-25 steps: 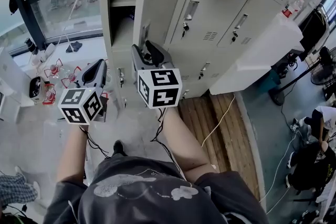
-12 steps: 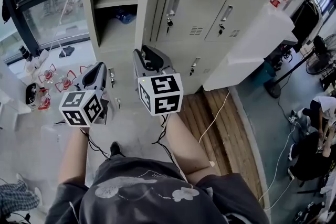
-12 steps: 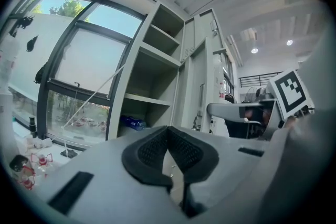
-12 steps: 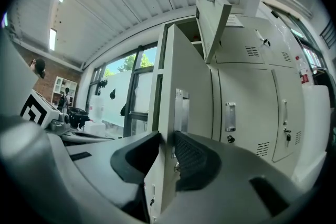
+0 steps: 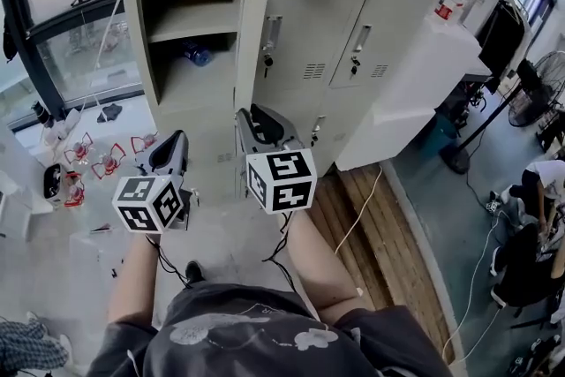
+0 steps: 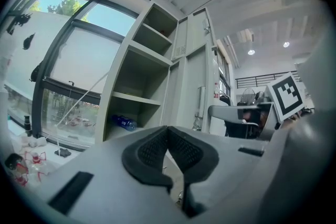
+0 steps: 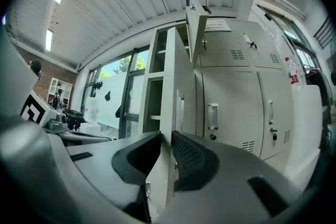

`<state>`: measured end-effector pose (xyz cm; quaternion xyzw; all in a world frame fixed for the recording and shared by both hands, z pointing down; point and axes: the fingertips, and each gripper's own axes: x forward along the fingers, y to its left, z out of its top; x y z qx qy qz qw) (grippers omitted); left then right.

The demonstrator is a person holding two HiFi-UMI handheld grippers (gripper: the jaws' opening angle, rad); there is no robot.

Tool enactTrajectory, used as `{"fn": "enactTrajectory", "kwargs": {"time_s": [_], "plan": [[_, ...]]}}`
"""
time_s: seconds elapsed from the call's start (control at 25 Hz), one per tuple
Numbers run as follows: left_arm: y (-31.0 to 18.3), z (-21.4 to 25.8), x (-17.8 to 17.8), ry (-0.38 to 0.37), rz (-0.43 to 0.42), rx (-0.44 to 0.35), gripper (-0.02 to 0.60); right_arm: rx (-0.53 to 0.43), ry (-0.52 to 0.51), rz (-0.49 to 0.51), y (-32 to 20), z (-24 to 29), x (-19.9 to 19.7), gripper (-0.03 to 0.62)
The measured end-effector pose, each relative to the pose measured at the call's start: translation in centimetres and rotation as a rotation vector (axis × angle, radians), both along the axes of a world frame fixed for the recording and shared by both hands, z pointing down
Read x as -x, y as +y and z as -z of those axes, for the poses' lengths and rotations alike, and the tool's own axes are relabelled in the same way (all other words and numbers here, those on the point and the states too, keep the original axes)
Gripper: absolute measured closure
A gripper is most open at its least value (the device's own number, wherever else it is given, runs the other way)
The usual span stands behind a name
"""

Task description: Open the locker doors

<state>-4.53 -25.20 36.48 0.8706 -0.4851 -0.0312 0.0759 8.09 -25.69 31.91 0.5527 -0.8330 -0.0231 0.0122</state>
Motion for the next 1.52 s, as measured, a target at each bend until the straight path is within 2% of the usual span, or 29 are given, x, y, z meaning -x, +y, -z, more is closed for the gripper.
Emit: {"fn": "enactTrajectory", "kwargs": {"time_s": [0.52, 1.16, 1.36, 1.52], "plan": [[1.6, 0.0, -2.6, 0.006, -0.015, 0.001, 0.574, -0.014, -0.029, -0.042, 0.2, 0.1, -4.1, 0.507], [3.4, 0.3, -1.7, 0.006, 0.047, 0.016, 0.574, -0.044, -0.036, -0.080, 0.8, 0.3, -6.3, 0.505], [3.8, -0.3, -2.2, -0.007, 0.022, 0.024, 0.574, -0.040, -0.047, -0.090, 1.6, -0.3, -6.9, 0.423], [4.7, -1.1, -2.4, -0.004, -0.004, 0.033, 0.572, -0.035, -0.037, -0.104, 2.8, -1.0, -7.1, 0.388]]}}
